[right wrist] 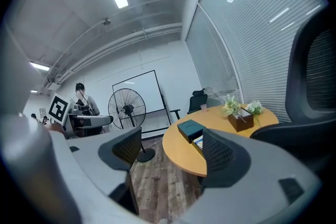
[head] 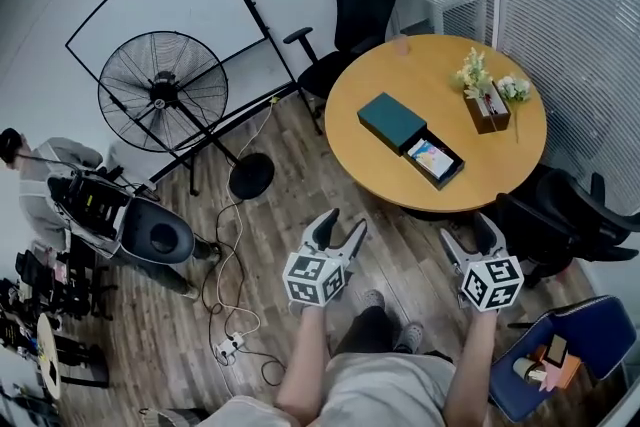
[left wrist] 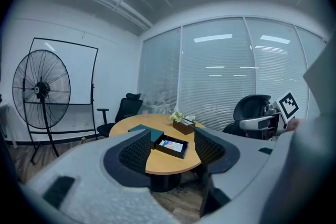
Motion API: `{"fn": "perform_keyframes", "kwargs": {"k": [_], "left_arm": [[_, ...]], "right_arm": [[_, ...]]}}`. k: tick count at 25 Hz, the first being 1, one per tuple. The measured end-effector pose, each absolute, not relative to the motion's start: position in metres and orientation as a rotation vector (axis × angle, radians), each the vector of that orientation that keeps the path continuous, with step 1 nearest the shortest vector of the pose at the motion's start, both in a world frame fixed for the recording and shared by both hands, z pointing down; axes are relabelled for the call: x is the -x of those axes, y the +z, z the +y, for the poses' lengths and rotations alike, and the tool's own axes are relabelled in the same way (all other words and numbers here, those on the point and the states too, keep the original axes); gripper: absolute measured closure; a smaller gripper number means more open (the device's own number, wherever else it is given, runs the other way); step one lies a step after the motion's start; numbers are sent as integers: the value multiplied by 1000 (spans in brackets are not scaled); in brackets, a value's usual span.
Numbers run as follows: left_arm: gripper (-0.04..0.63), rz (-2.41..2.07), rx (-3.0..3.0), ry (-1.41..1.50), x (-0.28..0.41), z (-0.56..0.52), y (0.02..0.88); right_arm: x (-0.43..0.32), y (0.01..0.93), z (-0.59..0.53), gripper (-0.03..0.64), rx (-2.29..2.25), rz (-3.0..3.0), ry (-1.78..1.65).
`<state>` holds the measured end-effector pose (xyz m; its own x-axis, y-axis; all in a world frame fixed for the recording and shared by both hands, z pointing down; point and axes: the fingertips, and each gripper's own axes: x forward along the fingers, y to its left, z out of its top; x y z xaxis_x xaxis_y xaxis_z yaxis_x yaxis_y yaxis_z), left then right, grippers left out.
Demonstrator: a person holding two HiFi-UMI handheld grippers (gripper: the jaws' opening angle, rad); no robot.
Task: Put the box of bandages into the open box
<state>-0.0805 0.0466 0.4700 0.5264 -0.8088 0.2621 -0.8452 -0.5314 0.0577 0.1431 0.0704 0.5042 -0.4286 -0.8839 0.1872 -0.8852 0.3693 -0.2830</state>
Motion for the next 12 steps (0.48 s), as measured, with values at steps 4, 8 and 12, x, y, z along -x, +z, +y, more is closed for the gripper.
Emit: {"fn": "perform_keyframes", "kwargs": {"k": [4, 8, 12], "left_arm": [[339, -1384, -2596, 323, 68, 42, 472], [339, -1357, -2613, 333, 52, 32, 475], [339, -1332, -2620, 327, 42, 18, 479]], "right_arm": [[-148, 509, 67, 268, -1690, -2583, 567], [-160, 514, 60, 268, -1707, -2565, 576], [-169, 511, 47, 268, -1734, -2559, 568]]}}
